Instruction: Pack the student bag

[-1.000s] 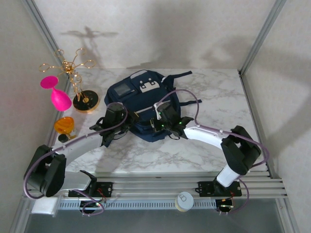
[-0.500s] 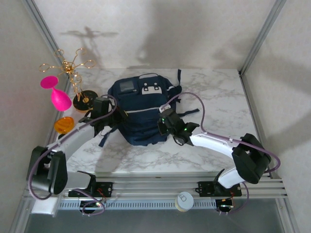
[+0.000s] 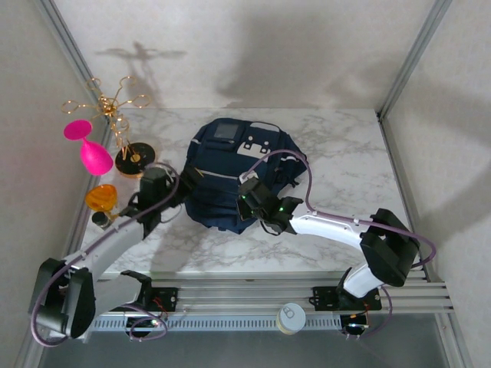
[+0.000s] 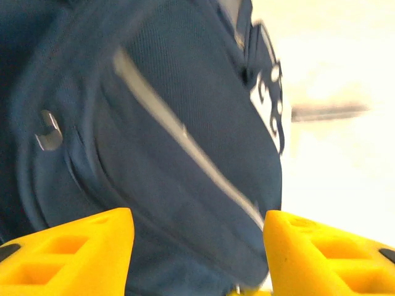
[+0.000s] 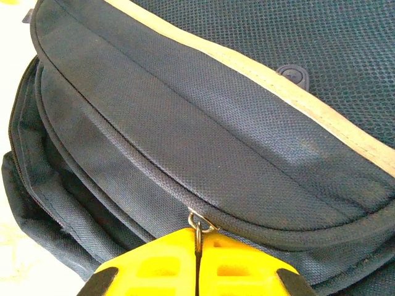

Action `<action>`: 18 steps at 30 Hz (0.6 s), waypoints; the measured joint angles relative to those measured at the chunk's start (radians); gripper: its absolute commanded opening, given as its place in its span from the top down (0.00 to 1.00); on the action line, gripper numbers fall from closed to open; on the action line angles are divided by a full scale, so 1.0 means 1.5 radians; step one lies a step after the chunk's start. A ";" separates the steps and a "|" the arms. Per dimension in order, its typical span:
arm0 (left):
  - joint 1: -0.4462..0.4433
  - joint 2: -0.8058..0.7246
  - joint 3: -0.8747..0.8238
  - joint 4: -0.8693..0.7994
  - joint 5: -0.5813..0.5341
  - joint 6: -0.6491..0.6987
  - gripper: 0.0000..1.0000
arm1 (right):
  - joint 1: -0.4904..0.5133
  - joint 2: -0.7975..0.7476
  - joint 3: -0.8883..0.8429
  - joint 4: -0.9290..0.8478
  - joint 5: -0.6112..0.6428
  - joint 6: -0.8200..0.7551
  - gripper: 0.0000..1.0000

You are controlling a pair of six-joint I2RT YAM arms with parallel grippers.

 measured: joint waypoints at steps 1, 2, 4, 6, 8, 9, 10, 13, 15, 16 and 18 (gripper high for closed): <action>-0.024 0.000 -0.013 0.015 -0.009 -0.023 0.42 | 0.000 0.001 0.000 0.000 0.000 0.000 1.00; -0.053 0.003 -0.023 0.031 -0.021 -0.052 0.42 | 0.000 0.001 0.000 -0.001 0.000 0.000 1.00; -0.093 0.020 -0.024 0.056 -0.043 -0.091 0.42 | 0.000 0.001 0.001 0.000 -0.001 0.000 1.00; -0.120 0.051 -0.007 0.076 -0.064 -0.120 0.44 | 0.000 0.002 0.001 0.000 -0.001 0.000 1.00; -0.141 0.088 0.012 0.100 -0.085 -0.147 0.47 | 0.000 0.002 0.001 0.000 0.000 0.000 1.00; -0.151 0.102 0.019 0.110 -0.098 -0.158 0.48 | 0.000 0.003 0.001 0.000 0.000 0.000 1.00; -0.161 0.114 0.024 0.116 -0.111 -0.168 0.50 | 0.000 0.003 0.001 -0.001 0.001 0.000 1.00; -0.184 0.144 0.037 0.123 -0.144 -0.187 0.54 | 0.000 0.004 0.003 -0.011 0.010 0.000 1.00; -0.193 0.158 0.043 0.126 -0.156 -0.196 0.55 | 0.000 0.007 0.007 -0.021 0.021 0.003 1.00; -0.199 0.161 0.044 0.126 -0.165 -0.201 0.57 | 0.000 0.008 0.010 -0.026 0.026 0.005 1.00; -0.213 0.163 0.044 0.125 -0.186 -0.208 0.61 | 0.000 0.010 0.013 -0.031 0.035 0.005 1.00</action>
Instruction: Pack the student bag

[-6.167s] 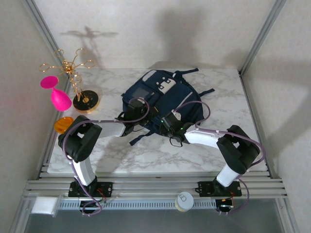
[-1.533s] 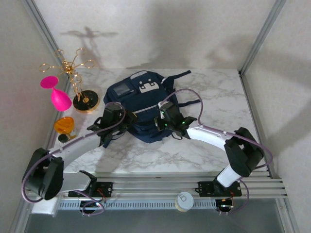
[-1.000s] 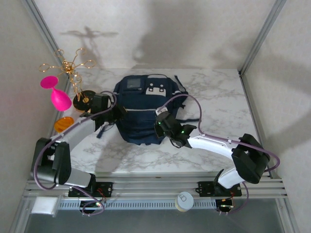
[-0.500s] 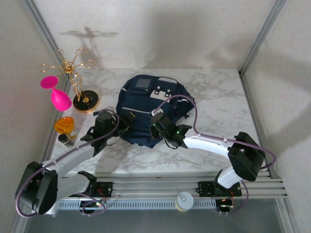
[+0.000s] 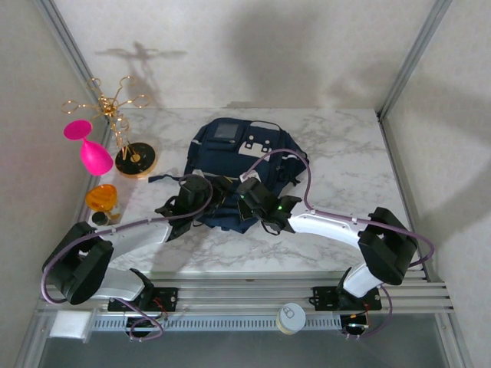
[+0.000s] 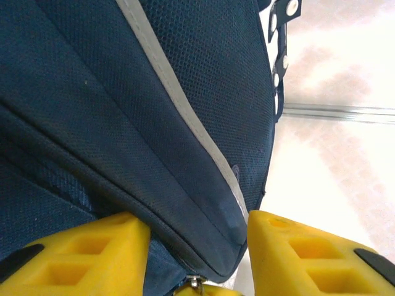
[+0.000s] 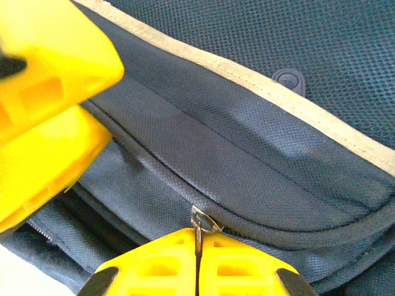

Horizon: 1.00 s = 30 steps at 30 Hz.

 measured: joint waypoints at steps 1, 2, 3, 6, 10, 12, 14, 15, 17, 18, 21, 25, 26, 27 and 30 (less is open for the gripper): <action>-0.008 0.001 0.001 0.000 -0.007 -0.005 0.62 | 0.000 0.000 0.000 0.001 0.001 0.000 1.00; -0.014 0.005 0.001 0.002 -0.010 -0.011 0.64 | 0.000 0.000 0.000 0.001 0.000 -0.001 1.00; -0.017 0.011 0.002 0.005 -0.012 -0.016 0.66 | 0.000 0.000 0.000 0.001 0.000 -0.001 1.00; -0.022 0.035 0.006 0.011 -0.021 -0.033 0.74 | 0.000 0.001 0.000 0.001 0.001 -0.001 1.00; -0.021 0.058 0.011 0.011 -0.022 -0.040 0.91 | 0.000 0.003 0.000 -0.002 0.008 -0.001 1.00; -0.021 0.058 0.015 0.011 -0.022 -0.039 0.98 | -0.001 0.003 0.000 -0.005 0.015 -0.001 1.00; -0.021 0.058 0.020 0.007 -0.023 -0.036 1.00 | -0.003 0.003 0.000 -0.005 0.022 -0.003 1.00; -0.019 0.058 0.021 0.006 -0.023 -0.034 1.00 | -0.004 0.003 -0.001 -0.005 0.025 -0.004 1.00; -0.017 0.057 0.022 0.001 -0.022 -0.027 1.00 | -0.007 0.001 -0.006 -0.003 0.029 -0.008 1.00; -0.016 0.055 0.022 -0.003 -0.020 -0.024 1.00 | -0.010 -0.003 -0.011 -0.003 0.030 -0.011 1.00; -0.006 0.038 0.022 -0.022 -0.017 -0.008 1.00 | -0.033 -0.027 -0.031 -0.005 0.030 -0.019 1.00; 0.015 0.004 0.022 -0.052 -0.008 0.020 1.00 | -0.086 -0.068 -0.055 0.006 0.012 -0.034 1.00; 0.018 -0.003 0.022 -0.053 -0.002 0.026 1.00 | -0.097 -0.072 -0.056 0.012 -0.002 -0.038 1.00; 0.021 -0.008 0.022 -0.053 0.001 0.031 1.00 | -0.105 -0.073 -0.056 0.016 -0.009 -0.040 1.00; 0.027 -0.012 0.022 -0.054 0.014 0.044 1.00 | -0.133 -0.073 -0.056 0.027 -0.042 -0.049 1.00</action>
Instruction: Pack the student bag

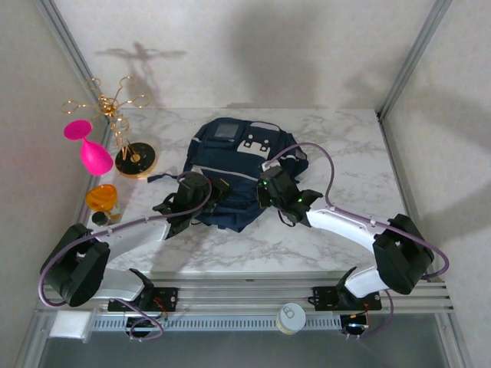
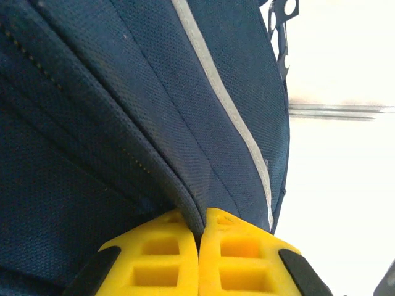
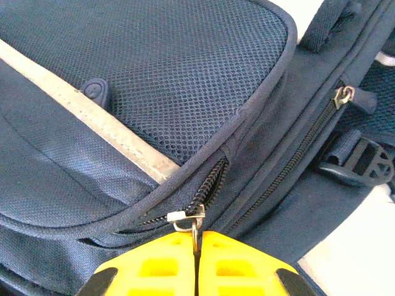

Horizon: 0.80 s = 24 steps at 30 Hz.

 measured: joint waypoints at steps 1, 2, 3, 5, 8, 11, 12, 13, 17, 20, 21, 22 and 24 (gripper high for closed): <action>0.000 0.000 0.000 0.000 0.003 0.005 1.00 | -0.010 0.001 0.000 0.003 -0.012 -0.002 1.00; 0.001 0.000 0.000 0.000 0.005 0.007 1.00 | -0.018 0.002 0.000 0.005 -0.022 -0.004 1.00; 0.001 0.000 0.000 0.001 0.006 0.010 1.00 | -0.026 0.005 0.001 0.008 -0.032 -0.005 1.00; 0.001 0.001 0.000 0.001 0.008 0.013 1.00 | -0.036 0.015 0.006 0.008 -0.046 -0.005 1.00; 0.005 0.005 0.000 0.000 0.011 0.022 1.00 | -0.045 0.025 0.011 0.008 -0.067 -0.010 1.00; 0.007 0.010 0.002 0.000 0.020 0.030 0.82 | -0.052 0.024 0.011 0.008 -0.084 -0.015 0.93; 0.008 0.012 0.004 -0.001 0.022 0.038 0.72 | -0.054 0.024 0.011 0.006 -0.087 -0.016 0.82; 0.009 0.013 0.008 -0.007 0.023 0.044 0.65 | -0.057 0.022 0.011 0.005 -0.085 -0.016 0.73; 0.016 0.007 0.017 -0.028 0.026 0.080 0.36 | -0.091 -0.027 -0.008 -0.001 -0.070 -0.015 0.38; 0.014 -0.031 0.018 -0.069 0.027 0.119 0.06 | -0.115 -0.101 -0.022 -0.010 -0.058 -0.005 0.10; 0.015 -0.054 0.020 -0.094 0.018 0.140 0.01 | -0.126 -0.126 -0.023 -0.011 -0.051 0.002 0.02; 0.019 -0.079 0.024 -0.123 0.001 0.163 0.01 | -0.139 -0.149 -0.026 -0.009 -0.039 0.007 0.01; 0.035 -0.125 0.040 -0.183 -0.058 0.213 0.01 | -0.182 -0.187 -0.040 0.000 -0.012 0.020 0.01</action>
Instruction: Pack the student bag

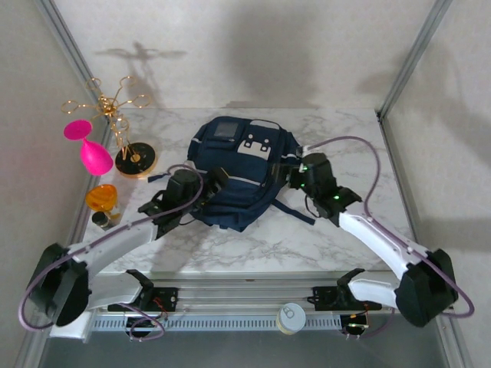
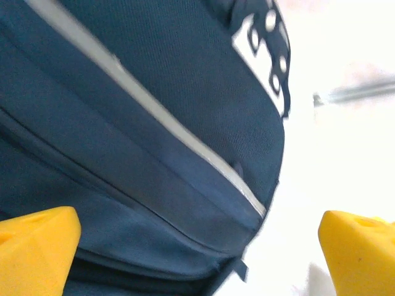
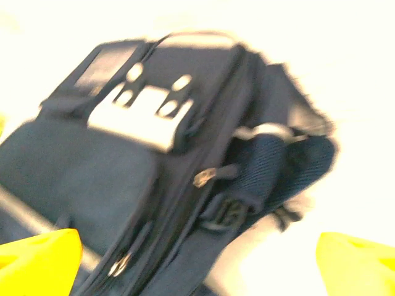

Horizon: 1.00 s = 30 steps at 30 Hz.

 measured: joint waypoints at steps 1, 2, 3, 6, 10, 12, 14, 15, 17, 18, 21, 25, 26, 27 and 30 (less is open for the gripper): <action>0.012 -0.023 0.008 -0.024 -0.043 0.031 0.01 | -0.032 -0.015 -0.012 0.007 0.018 0.008 0.01; 0.025 -0.041 0.011 -0.037 -0.083 0.058 0.01 | -0.062 -0.023 -0.026 0.015 0.036 0.013 0.01; 0.046 -0.062 0.011 -0.046 -0.131 0.093 0.01 | -0.098 -0.031 -0.046 0.029 0.059 0.019 0.01; 0.113 -0.093 -0.016 -0.025 -0.263 0.199 0.00 | -0.201 -0.034 -0.128 0.099 0.128 0.012 0.01; 0.178 -0.088 -0.158 0.136 -0.377 0.361 0.00 | -0.274 -0.019 -0.266 0.271 0.180 -0.041 0.01; 0.196 -0.058 -0.229 0.220 -0.388 0.427 0.00 | -0.301 0.003 -0.322 0.361 0.175 -0.070 0.01; 0.212 -0.020 -0.278 0.305 -0.385 0.479 0.01 | -0.322 0.031 -0.359 0.442 0.153 -0.094 0.01; 0.221 0.001 -0.300 0.355 -0.373 0.503 0.00 | -0.330 0.048 -0.370 0.481 0.137 -0.105 0.01; 0.235 0.035 -0.332 0.458 -0.344 0.538 0.01 | -0.337 0.081 -0.390 0.564 0.100 -0.124 0.01; 0.242 0.054 -0.345 0.512 -0.323 0.553 0.00 | -0.339 0.098 -0.397 0.599 0.075 -0.133 0.01; 0.258 0.107 -0.351 0.624 -0.264 0.591 0.00 | -0.339 0.138 -0.403 0.687 0.004 -0.166 0.01; 0.286 0.177 -0.357 0.775 -0.184 0.611 0.01 | -0.339 0.200 -0.425 0.840 -0.076 -0.203 0.01; 0.293 0.197 -0.360 0.804 -0.171 0.613 0.01 | -0.339 0.221 -0.431 0.871 -0.088 -0.209 0.01; 0.297 0.220 -0.362 0.831 -0.160 0.616 0.01 | -0.339 0.240 -0.432 0.882 -0.098 -0.213 0.01; 0.303 0.253 -0.347 0.831 -0.139 0.615 0.01 | -0.339 0.255 -0.429 0.887 -0.104 -0.220 0.01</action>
